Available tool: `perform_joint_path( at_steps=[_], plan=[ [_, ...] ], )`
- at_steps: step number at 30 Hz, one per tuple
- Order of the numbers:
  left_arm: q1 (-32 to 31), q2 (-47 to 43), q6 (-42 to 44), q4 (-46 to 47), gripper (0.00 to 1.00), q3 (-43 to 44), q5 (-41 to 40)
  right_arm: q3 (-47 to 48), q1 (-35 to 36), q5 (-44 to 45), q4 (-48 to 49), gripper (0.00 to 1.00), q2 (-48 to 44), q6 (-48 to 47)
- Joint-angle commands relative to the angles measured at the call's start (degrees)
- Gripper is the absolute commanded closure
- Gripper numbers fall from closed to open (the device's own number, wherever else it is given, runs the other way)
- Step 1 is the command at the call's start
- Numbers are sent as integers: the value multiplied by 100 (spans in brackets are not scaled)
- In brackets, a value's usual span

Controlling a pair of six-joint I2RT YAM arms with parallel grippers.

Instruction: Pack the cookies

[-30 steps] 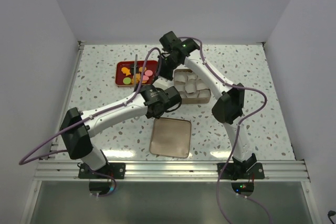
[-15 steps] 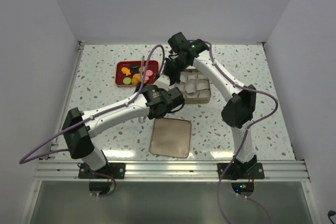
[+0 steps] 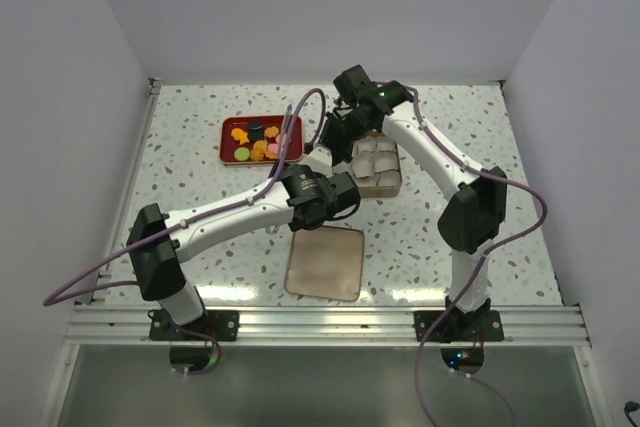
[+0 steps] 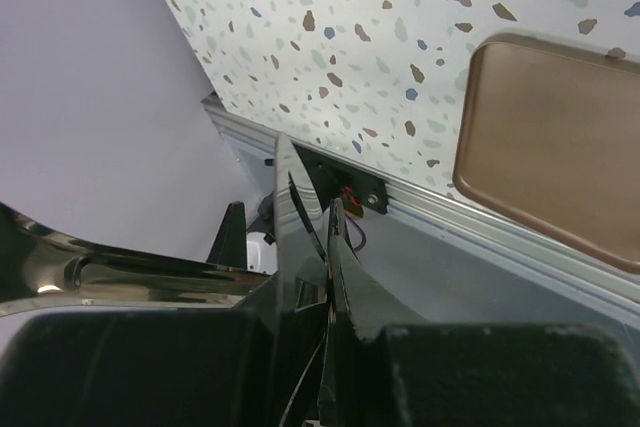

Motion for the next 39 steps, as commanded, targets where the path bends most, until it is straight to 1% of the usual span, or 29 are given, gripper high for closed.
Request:
perform_joint_path(
  at_steps=[1,9,10,11,12,13,15,16,18,19,21,22,25,27,29,32,33,35,37,39],
  plan=[
    [37,223,-9,125,33,258,-159,-325,329,-992,97,100,-764,261],
    [-7,118,44,125,32,275,-62,-835,347,-1247,520,100,-1475,639],
    [-7,74,61,125,33,267,-45,-897,347,-1248,608,98,-1564,665],
    [-7,47,70,134,33,284,-1,-1046,347,-1291,687,93,-1643,709],
    [-7,30,114,134,34,284,26,-1099,338,-1283,748,86,-1801,779],
    [-7,-40,140,143,34,293,69,-1161,338,-1265,871,77,-1863,806],
    [-16,-163,280,265,35,275,201,-1319,329,-1248,933,71,-1986,824],
    [-16,-216,333,327,36,258,297,-1363,329,-1248,977,67,-2013,832],
    [-16,-365,456,476,38,249,386,-1477,294,-1239,1004,64,-2109,824],
    [-16,-418,518,538,39,214,491,-1513,268,-1239,1021,59,-2145,815],
    [-16,-567,623,670,39,196,614,-1557,189,-1221,1039,57,-2241,797],
    [-7,-612,676,783,40,127,658,-1531,154,-1230,1039,55,-2259,806],
    [-16,-770,790,924,41,-40,816,-1365,66,-1204,969,53,-2320,797],
    [-16,-875,852,969,43,-120,861,-1267,4,-1186,873,47,-2364,762],
    [-16,-946,914,1057,44,-208,966,-1179,-75,-1177,784,37,-2461,753],
    [-16,-1113,1028,1241,45,-304,1124,-1109,-198,-1125,705,34,-2619,745],
    [-16,-1183,1054,1276,45,-322,1159,-1074,-233,-1098,670,26,-2646,710],
    [-16,-1236,1081,1356,47,-331,1308,-890,-373,-950,416,20,-2707,526],
    [-16,-1324,1107,1461,48,-366,1449,-767,-453,-861,197,16,-2725,420],
    [-16,-1412,1160,1549,52,-401,1528,-678,-567,-808,82,11,-2751,271]
  ],
)
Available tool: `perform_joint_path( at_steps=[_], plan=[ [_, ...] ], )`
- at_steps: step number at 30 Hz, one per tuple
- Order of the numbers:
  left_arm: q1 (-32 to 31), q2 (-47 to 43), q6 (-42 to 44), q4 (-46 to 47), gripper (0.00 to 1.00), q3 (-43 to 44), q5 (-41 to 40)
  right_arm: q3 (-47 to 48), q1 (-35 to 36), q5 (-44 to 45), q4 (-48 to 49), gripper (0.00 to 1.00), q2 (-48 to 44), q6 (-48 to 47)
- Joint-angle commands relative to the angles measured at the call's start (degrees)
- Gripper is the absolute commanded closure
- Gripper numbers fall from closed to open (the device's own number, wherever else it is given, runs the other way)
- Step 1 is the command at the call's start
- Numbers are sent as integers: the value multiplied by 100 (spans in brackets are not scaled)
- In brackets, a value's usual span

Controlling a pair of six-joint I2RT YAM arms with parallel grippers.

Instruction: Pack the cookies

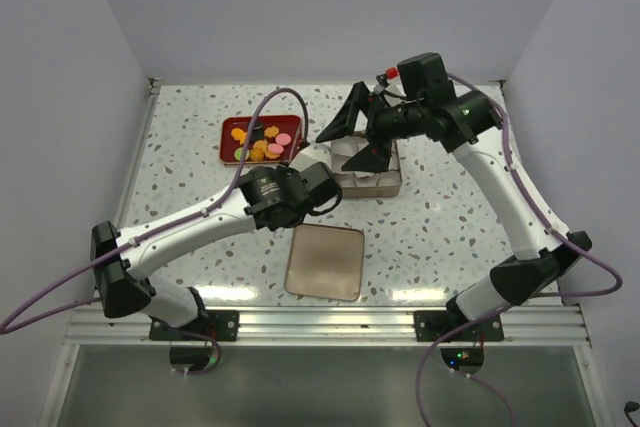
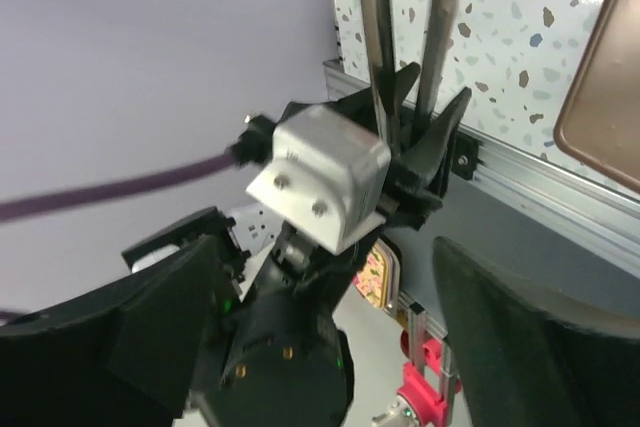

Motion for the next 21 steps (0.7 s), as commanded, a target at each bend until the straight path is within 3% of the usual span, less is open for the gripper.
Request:
perform_joint_path(
  at_steps=[1,8,11,14,21],
  plan=[
    [32,-301,122,424,56,-43,228,465,-252,-209,-644,4,-271,-483],
    [67,-670,-18,669,61,-403,694,1440,-1061,309,-1629,2,-192,-1352],
    [365,-994,-106,880,60,-710,1159,1538,-1254,485,-1867,1,-209,-1696],
    [1155,-1389,-2,1091,69,-1035,1809,1004,-1299,617,-1736,1,-524,-1794],
    [2632,-1173,771,977,72,-914,2557,-597,-1317,503,-919,1,-1255,-1654]
  ],
)
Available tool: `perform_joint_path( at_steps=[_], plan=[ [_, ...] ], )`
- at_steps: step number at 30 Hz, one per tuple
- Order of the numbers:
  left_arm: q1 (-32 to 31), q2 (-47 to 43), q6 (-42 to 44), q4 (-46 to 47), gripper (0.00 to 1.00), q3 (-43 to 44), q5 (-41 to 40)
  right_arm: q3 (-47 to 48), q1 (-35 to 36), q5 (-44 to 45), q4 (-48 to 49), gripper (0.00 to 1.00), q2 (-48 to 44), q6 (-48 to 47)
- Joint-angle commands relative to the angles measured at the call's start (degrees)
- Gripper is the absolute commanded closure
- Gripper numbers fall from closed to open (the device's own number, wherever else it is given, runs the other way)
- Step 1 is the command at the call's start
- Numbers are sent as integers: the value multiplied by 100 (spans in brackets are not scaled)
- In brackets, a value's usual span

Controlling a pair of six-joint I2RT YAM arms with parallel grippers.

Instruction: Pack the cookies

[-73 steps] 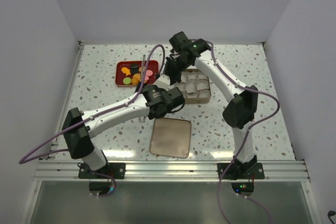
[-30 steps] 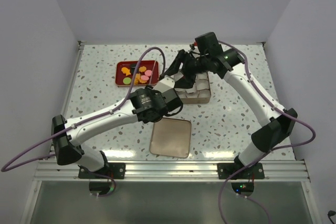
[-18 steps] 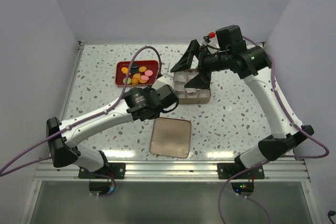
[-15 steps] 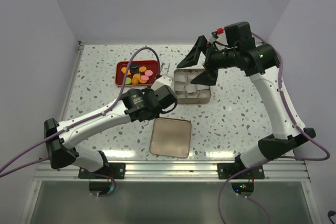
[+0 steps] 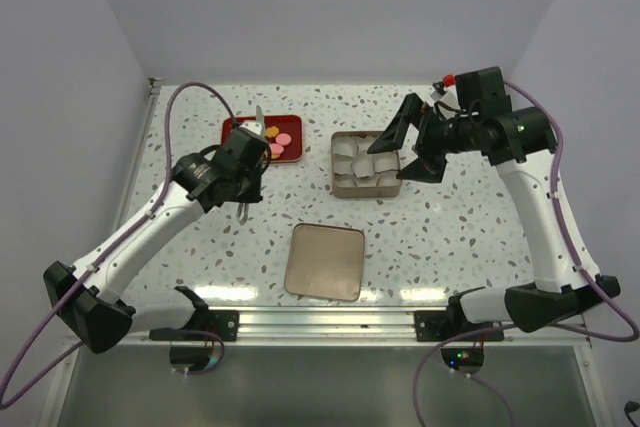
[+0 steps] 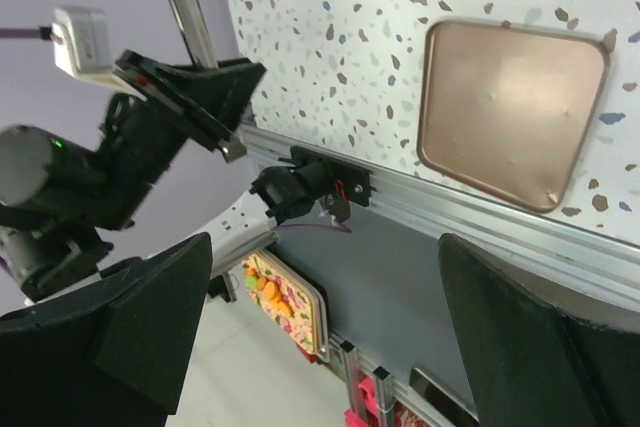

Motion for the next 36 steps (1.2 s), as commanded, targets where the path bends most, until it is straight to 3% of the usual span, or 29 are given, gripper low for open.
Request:
perform_joint_path(
  at_steps=[1,6,8,12,18,27,36],
  plan=[
    [598,294,571,149,73,175,732,-374,-40,-22,374,1,-236,-152],
    [1442,1199,1028,79,82,534,1365,-437,-40,13,356,1,-184,-319],
    [1584,1602,1125,8,81,763,1393,-437,-49,13,339,1,-140,-398],
    [1865,2201,1231,-193,69,1623,1367,-428,-49,-4,304,1,-26,-521],
    [2208,3054,1380,-519,64,2477,1436,-446,-75,-39,321,1,115,-653],
    [2367,3845,1354,-449,52,2917,1902,-305,-93,-101,295,1,256,-785],
    [2376,4487,1345,-572,50,3427,1762,-673,-111,-92,532,1,45,-715]
  ],
)
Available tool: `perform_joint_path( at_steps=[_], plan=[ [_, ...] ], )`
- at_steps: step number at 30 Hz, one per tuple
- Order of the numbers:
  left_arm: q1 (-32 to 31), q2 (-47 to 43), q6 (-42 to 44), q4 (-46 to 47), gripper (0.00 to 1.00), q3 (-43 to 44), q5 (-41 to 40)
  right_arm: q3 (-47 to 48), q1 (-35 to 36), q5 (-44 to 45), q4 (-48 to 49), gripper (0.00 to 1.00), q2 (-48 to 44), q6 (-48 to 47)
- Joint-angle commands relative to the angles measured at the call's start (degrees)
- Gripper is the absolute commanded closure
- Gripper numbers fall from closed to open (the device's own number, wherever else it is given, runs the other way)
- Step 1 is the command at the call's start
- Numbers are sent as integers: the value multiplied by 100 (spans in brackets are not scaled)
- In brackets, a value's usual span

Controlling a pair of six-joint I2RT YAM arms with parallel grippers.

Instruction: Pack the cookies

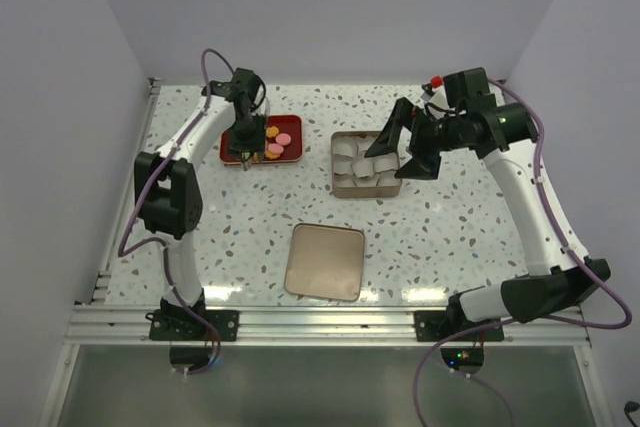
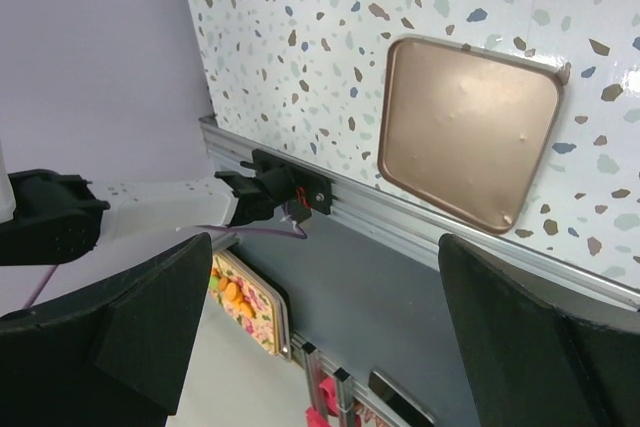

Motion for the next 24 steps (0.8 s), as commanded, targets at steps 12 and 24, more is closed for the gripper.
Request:
perform_joint_path(
  at_steps=[12,24],
  plan=[
    [179,365,29,-250,39,155,-380,-497,-34,-70,347,1,-317,11],
    [523,619,73,-135,35,93,147,-593,-43,-70,250,1,-387,-77]
  ],
)
